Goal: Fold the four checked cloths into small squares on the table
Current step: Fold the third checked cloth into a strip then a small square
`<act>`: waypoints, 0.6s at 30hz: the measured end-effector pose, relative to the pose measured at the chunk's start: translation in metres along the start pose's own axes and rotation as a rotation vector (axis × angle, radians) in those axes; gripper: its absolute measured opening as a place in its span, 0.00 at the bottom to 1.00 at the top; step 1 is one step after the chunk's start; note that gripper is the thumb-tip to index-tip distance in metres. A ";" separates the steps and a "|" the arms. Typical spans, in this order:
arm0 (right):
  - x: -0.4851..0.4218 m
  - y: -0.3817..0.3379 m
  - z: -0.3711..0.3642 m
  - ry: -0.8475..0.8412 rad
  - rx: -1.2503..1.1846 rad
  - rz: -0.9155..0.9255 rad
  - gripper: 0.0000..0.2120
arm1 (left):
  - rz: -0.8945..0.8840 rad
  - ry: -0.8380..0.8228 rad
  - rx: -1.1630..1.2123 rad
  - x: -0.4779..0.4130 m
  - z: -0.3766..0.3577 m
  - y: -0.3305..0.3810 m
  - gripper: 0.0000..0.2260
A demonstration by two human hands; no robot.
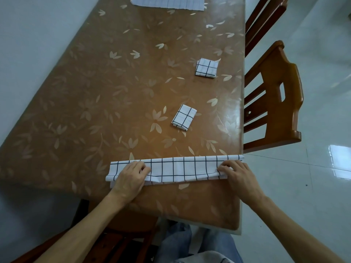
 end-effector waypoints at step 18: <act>0.011 0.005 0.006 0.082 -0.193 -0.168 0.18 | 0.040 0.001 0.048 -0.004 -0.004 0.004 0.20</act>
Point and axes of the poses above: each hand's wrist, its own x-axis away from the middle knuckle, its own z-axis out of the back of the hand, y = z × x, the point moved 10 cm from there along -x, towards the middle knuckle, and after that the axes turned 9 degrees about x, right-handed, at the moved point
